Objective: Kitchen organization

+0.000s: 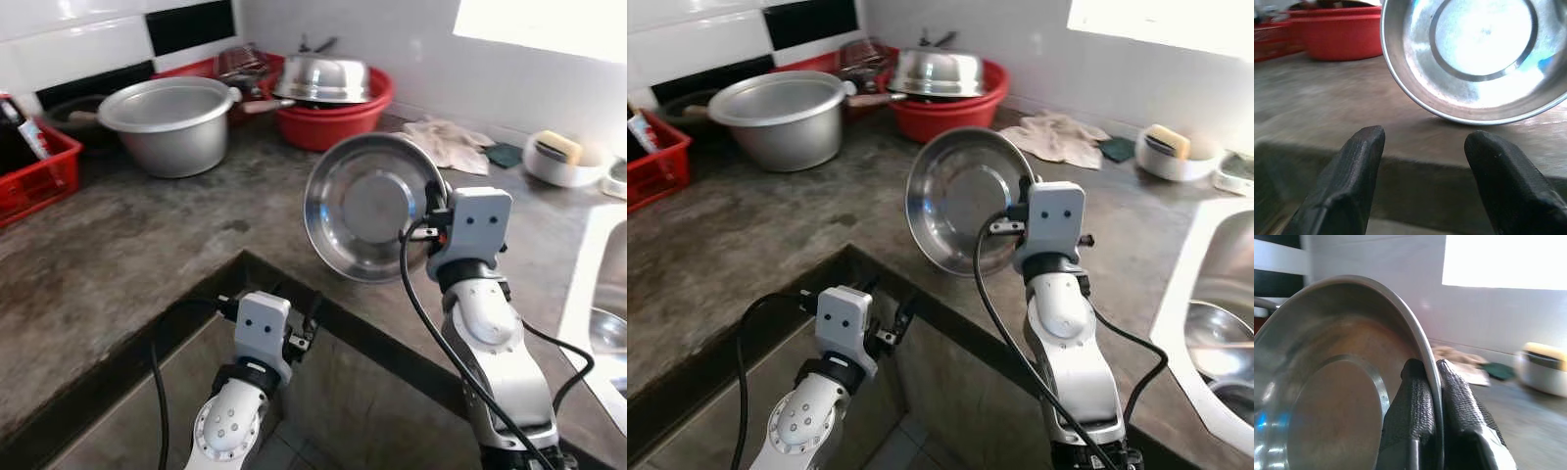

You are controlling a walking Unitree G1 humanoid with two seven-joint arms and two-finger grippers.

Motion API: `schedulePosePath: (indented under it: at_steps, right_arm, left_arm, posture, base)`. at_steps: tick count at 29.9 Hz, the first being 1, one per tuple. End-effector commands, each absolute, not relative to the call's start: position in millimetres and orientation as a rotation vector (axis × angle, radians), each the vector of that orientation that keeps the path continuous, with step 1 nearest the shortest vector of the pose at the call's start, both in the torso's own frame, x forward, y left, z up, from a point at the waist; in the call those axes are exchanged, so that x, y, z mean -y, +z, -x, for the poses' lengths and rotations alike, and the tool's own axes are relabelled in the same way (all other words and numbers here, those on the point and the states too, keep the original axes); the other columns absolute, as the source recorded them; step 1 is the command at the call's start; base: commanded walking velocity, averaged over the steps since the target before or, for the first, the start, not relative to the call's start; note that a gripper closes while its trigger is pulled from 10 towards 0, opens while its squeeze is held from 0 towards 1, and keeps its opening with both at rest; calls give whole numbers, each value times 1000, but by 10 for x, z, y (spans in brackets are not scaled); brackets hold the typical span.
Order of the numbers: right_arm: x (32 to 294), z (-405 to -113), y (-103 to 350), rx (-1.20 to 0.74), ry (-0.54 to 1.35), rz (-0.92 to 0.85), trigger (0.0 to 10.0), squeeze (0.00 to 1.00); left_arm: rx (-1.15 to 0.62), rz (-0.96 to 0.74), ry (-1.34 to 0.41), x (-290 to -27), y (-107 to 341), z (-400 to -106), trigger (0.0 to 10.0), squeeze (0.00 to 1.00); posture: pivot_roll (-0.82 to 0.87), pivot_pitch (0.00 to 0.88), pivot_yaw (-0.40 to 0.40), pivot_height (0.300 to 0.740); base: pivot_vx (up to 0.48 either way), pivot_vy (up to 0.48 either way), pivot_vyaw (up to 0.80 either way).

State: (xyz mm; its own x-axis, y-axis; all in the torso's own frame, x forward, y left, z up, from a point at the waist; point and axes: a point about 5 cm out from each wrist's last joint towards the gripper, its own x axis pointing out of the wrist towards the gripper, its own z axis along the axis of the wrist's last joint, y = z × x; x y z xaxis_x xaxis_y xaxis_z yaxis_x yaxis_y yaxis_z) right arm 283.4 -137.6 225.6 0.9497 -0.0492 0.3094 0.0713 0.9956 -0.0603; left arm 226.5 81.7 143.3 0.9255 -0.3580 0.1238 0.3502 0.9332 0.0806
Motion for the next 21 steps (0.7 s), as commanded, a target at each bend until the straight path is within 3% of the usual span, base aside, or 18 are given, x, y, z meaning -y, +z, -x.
schedulePosePath:
  at_steps: [1, 5, 12, 16, 21]
  right_arm:
    - [1366, -2771, 2377, 381, -66, 67, 0, 0]
    - [1350, -2765, 2374, 384, -63, 79, 0, 0]
    - [1330, -2768, 2394, 395, -61, 91, 0, 0]
    - [1347, -2777, 2443, 414, -70, 104, 0, 0]
    - [1384, -2788, 2481, 426, -89, 111, 0, 0]
  left_arm:
    - [137, -59, -372, -818, 1438, -2259, 10000, 0]
    - [132, -55, -379, -808, 1432, -2257, 10000, 0]
    - [138, -88, -363, -832, 1430, -2274, 10000, 0]
    - [140, -124, -389, -820, 1407, -2277, 10000, 0]
    - [141, -99, -357, -840, 1432, -2315, 10000, 0]
  posture:
    - [11, 43, -30, 740]
    - [13, 37, -32, 740]
    - [10, 34, -29, 740]
    - [5, 31, -23, 740]
    - [2, 36, -22, 740]
  base:
    - [0, 476, -788]
    - [0, 476, -784]
    - [0, 0, -781]
    - [60, -389, -781]
    - [0, 0, -781]
